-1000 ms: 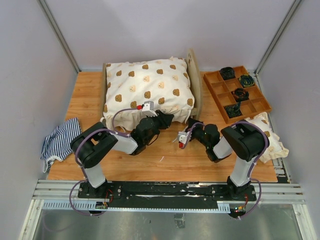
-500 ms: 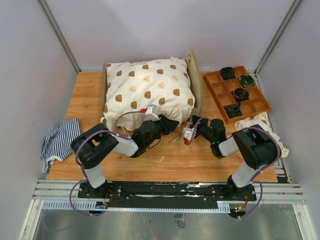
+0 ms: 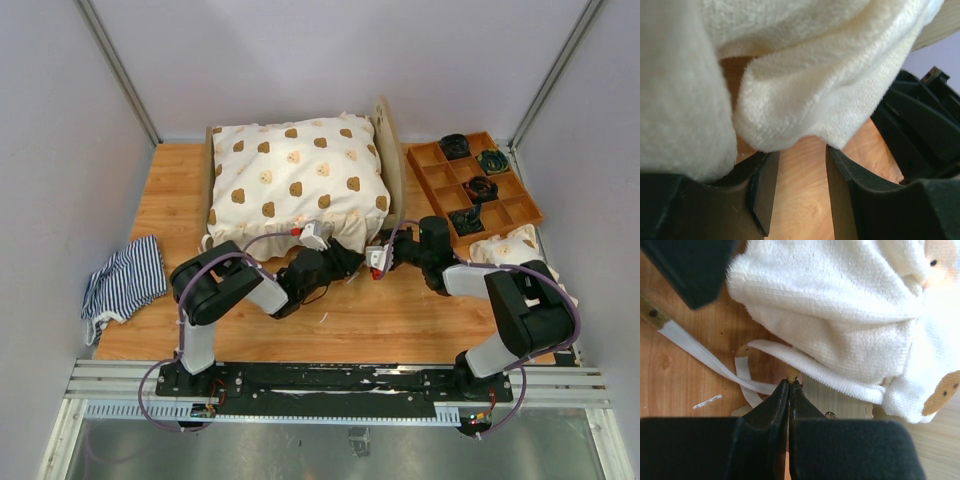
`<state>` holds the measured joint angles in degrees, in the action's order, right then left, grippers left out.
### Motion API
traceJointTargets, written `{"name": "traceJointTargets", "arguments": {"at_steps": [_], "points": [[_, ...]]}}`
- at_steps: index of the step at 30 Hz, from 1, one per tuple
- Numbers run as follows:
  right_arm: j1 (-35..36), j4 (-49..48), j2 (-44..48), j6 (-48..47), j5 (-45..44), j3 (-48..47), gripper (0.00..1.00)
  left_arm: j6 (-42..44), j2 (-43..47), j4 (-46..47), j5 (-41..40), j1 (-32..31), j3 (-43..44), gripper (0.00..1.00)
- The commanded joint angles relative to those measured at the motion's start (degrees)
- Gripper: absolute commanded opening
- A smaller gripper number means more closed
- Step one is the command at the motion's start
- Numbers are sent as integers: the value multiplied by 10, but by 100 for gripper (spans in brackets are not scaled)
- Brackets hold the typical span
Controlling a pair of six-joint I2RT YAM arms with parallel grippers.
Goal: Set up the pet bed
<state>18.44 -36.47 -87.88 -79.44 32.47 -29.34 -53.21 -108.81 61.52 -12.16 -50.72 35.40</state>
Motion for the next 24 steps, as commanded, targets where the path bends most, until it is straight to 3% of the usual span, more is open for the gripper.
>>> {"name": "traceJointTargets", "arguments": {"at_steps": [1, 5, 9, 12, 15, 18, 24], "points": [[-4, 30, -4, -21, 35, -11, 0, 11, -25, 38, -25, -1, 37, 50], [-3, 12, -14, -30, 37, -8, 0, 14, -24, 52, -39, 14, 48, 52], [-3, -9, -24, -35, 40, -5, 0, 13, -9, 18, -63, 35, 56, 48], [-3, -12, -25, -40, 45, -6, 0, 13, 0, 36, -64, 46, 44, 37], [-1, -12, -28, -53, 49, -6, 0, 25, 10, 70, -61, 49, 29, 15], [2, -20, -34, -60, 52, -4, 0, 38, 22, 87, -66, 49, 20, 1], [9, -20, -31, -79, 40, 4, 0, 71, 60, 95, -75, 50, 11, 0]]}}
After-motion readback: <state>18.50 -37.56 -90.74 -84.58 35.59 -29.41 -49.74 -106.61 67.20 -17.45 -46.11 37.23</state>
